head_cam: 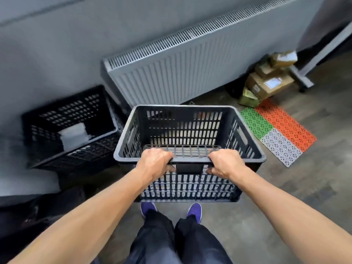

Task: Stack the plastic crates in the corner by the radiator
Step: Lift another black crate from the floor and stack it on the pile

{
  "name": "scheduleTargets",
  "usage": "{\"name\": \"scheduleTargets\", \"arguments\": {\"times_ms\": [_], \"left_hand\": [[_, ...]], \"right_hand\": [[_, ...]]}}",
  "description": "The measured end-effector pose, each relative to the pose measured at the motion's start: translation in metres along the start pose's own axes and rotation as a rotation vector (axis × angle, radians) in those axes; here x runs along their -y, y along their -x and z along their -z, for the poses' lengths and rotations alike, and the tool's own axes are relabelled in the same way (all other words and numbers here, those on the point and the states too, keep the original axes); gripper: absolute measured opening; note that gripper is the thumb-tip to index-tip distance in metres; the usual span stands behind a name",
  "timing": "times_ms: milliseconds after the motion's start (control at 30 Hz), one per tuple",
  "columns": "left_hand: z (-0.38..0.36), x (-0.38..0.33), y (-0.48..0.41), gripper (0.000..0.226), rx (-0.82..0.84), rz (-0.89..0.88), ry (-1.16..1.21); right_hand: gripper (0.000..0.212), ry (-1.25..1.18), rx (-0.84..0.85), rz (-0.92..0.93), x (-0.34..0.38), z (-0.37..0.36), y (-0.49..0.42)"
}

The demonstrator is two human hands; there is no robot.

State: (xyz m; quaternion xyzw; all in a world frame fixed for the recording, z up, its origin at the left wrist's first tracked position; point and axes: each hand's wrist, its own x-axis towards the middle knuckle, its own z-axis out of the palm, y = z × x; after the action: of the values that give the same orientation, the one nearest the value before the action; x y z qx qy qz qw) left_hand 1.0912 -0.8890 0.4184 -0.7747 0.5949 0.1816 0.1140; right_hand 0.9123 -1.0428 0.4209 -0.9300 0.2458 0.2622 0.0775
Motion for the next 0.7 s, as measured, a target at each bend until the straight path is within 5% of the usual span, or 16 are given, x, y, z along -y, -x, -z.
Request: {"name": "scheduleTargets", "arguments": {"times_ms": [467, 700], "left_hand": [[0.040, 0.135, 0.134, 0.038, -0.252, 0.176, 0.064], [0.033, 0.199, 0.190, 0.031, -0.307, 0.263, 0.121]], "right_hand": [[0.027, 0.216, -0.243, 0.192, 0.158, 0.132, -0.005], [0.025, 0.290, -0.221, 0.289, 0.236, 0.171, -0.021]]}}
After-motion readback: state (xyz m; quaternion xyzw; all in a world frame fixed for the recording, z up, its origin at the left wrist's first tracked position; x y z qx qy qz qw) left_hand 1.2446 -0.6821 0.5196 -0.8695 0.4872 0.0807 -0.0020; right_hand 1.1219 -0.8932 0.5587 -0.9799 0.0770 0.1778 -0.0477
